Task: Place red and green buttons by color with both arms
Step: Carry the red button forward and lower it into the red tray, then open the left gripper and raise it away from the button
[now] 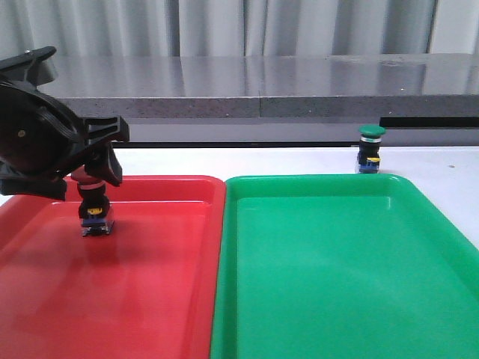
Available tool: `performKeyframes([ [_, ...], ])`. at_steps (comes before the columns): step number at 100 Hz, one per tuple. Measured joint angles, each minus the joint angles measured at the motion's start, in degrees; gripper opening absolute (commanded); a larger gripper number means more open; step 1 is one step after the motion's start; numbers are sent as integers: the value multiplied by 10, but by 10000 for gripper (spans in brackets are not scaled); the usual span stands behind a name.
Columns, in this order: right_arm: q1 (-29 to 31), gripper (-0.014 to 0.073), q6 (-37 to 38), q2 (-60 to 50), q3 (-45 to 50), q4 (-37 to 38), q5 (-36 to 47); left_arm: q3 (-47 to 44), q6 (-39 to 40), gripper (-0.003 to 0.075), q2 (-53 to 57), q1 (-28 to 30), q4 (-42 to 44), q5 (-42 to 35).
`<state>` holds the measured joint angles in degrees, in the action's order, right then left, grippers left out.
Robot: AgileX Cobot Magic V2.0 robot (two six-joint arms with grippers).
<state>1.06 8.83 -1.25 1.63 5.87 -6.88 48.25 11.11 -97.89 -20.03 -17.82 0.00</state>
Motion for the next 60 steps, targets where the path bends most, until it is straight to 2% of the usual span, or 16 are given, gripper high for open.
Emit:
performKeyframes([
  [36, 0, -66, 0, 0, 0, 0, 0, -1, 0, 496, 72, 0, 5, 28],
  [60, 0, -66, 0, 0, 0, 0, 0, -3, -2, 496, 157, 0, 52, 78],
])
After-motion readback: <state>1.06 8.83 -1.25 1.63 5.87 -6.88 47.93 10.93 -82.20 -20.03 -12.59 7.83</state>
